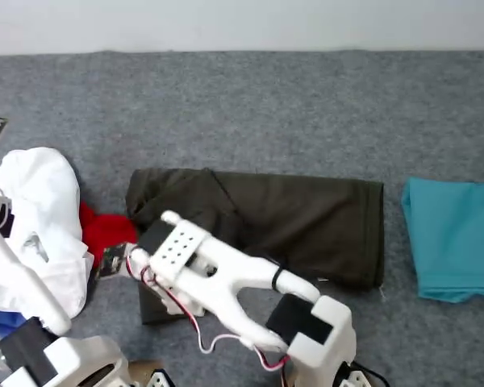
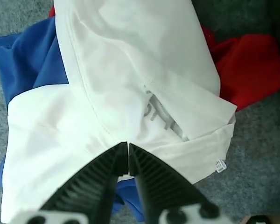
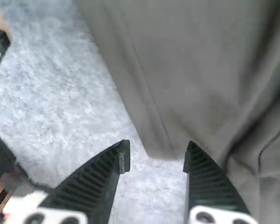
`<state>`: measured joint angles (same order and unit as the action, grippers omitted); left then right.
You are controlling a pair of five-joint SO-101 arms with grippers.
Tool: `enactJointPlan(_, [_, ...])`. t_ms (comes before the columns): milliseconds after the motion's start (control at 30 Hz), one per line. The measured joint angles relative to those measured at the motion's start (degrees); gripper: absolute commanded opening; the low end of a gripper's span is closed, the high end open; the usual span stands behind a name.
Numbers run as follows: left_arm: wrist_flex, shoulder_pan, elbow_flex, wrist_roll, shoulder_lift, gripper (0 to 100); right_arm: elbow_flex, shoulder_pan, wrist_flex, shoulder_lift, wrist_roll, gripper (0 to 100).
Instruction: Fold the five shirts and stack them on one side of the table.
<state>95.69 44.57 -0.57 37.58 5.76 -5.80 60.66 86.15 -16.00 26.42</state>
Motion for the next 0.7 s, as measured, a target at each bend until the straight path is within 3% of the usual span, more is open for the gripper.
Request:
enactJointPlan(500, [0.0,0.0,0.0,0.0,0.0,2,-1.1,2.5,-9.7,-6.4,1.2,18.7])
enactJointPlan(700, [0.0,0.1,0.0,0.0,0.0,2,-1.1,2.1,-12.5,-6.6,1.2,2.8])
